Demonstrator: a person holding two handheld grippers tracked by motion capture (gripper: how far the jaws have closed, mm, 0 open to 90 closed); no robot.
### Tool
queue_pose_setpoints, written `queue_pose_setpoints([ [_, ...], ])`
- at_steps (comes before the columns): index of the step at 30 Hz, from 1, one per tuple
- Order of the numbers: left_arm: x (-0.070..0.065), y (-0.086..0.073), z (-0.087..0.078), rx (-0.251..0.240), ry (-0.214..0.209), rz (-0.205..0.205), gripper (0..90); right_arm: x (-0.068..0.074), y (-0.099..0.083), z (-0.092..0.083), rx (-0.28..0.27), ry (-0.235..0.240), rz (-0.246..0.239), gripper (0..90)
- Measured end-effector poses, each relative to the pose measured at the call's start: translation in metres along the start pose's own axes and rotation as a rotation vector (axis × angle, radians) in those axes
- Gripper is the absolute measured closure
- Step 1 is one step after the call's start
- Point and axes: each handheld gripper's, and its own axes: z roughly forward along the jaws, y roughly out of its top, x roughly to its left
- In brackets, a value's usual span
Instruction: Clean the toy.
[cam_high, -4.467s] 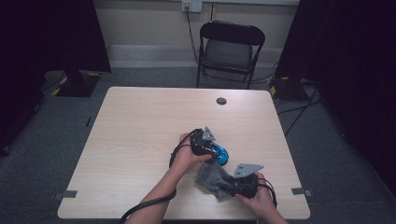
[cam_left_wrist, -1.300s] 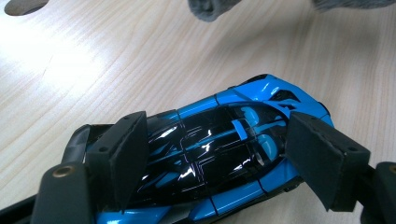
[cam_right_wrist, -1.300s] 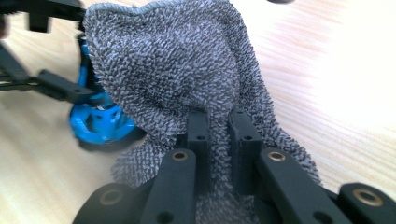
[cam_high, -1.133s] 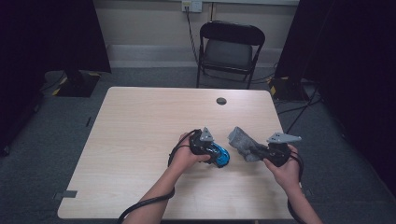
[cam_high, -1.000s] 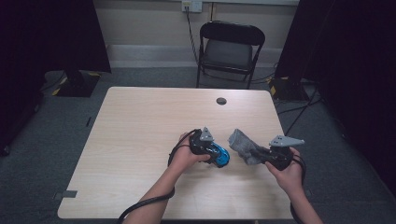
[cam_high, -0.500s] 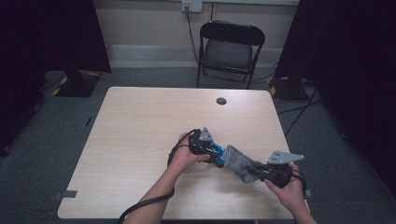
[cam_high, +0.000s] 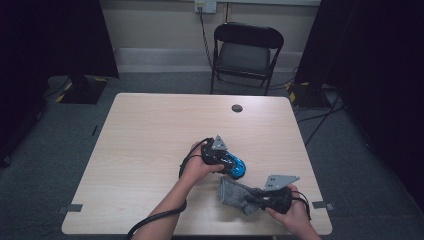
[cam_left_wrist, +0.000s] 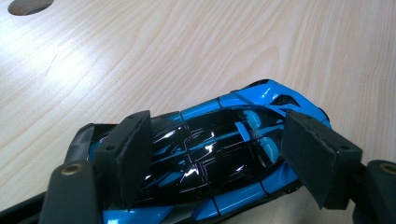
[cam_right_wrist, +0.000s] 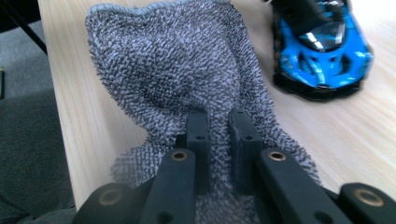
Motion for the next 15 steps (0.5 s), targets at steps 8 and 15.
queue_pose_setpoints([
  [8,-0.001,-0.001,0.000,-0.008,0.004,-0.003,24.7,0.001,0.006,0.023,0.010,0.011,-0.011,80.7],
  [15,-0.001,-0.001,0.000,-0.010,0.007,-0.005,24.7,-0.006,0.005,0.031,0.040,-0.009,-0.015,80.6],
])
